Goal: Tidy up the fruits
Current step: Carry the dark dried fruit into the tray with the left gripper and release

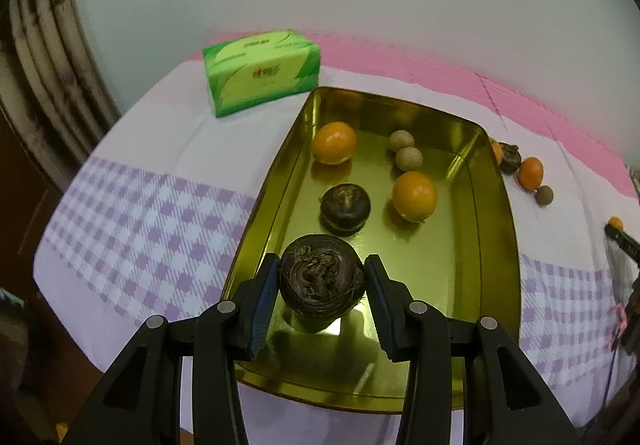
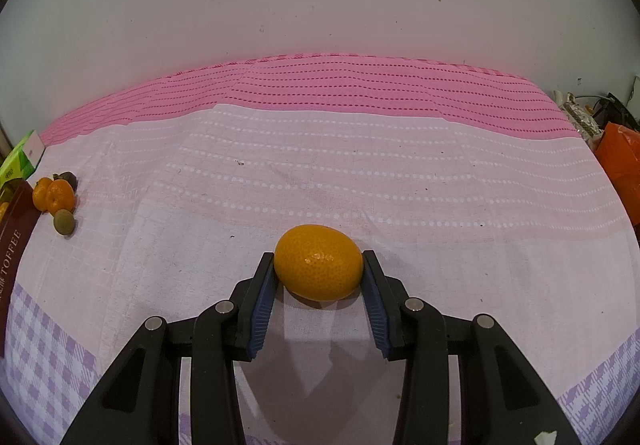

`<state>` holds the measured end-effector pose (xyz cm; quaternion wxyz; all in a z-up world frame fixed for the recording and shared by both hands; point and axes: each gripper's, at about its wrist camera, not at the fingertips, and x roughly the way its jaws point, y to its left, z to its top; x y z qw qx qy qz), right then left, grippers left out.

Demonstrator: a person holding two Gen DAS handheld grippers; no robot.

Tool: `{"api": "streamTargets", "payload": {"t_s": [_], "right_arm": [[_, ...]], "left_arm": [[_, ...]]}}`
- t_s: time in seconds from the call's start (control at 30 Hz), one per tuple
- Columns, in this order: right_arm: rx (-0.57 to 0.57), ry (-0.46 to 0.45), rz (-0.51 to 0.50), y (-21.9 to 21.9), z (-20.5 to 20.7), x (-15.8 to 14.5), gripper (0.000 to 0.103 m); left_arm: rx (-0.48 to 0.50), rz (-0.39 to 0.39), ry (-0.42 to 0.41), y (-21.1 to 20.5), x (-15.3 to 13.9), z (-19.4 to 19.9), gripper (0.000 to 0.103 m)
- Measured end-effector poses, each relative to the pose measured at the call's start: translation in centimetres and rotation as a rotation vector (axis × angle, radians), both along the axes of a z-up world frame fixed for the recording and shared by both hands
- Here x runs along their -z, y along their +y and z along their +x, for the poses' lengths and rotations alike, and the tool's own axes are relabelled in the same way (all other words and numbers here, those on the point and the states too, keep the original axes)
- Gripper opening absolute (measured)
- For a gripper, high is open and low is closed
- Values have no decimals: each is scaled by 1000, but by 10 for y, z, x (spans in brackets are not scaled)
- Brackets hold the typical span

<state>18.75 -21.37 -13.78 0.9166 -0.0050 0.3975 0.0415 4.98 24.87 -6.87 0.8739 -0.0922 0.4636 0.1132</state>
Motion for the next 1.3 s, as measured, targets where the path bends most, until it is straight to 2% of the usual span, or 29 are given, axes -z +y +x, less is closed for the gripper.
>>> {"api": "streamTargets", "payload": {"t_s": [0.17, 1.3], "right_arm": [[0, 0, 0, 0, 0, 0, 39], [1, 0, 1, 1, 0, 0, 39]], "left_arm": [[-8, -20, 6, 7, 5, 2, 44], [20, 33, 42, -3, 25, 15, 44]]}}
